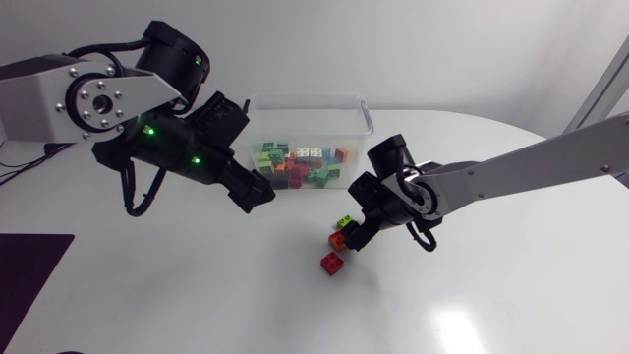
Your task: Place the duplo bricks in the container
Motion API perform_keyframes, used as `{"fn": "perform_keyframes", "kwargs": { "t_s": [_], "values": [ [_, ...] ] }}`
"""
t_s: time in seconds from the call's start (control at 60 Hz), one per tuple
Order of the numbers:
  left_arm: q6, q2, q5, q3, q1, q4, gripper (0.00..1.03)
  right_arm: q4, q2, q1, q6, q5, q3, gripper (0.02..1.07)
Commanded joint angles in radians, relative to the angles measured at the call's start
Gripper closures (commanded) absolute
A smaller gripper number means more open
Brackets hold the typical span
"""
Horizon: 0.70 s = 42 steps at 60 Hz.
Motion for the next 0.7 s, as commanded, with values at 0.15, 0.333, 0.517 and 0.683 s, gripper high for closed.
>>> {"fn": "perform_keyframes", "kwargs": {
  "t_s": [0.15,0.333,0.517,0.683],
  "values": [
    [0.025,-0.026,0.013,-0.068,-0.033,-0.005,0.05,-0.019,0.069,0.025,-0.004,0.026,0.078,0.14],
    [0.028,-0.009,0.015,-0.111,-0.069,-0.003,0.06,-0.067,0.121,0.029,0.014,0.03,0.125,0.29],
    [0.02,0.039,0.018,-0.123,-0.119,-0.003,0.06,-0.102,0.147,0.018,0.017,0.024,0.144,0.69],
    [0.011,0.111,0.028,-0.117,-0.17,-0.002,0.06,-0.136,0.09,-0.034,0.023,-0.008,0.125,0.74]
  ]
}}
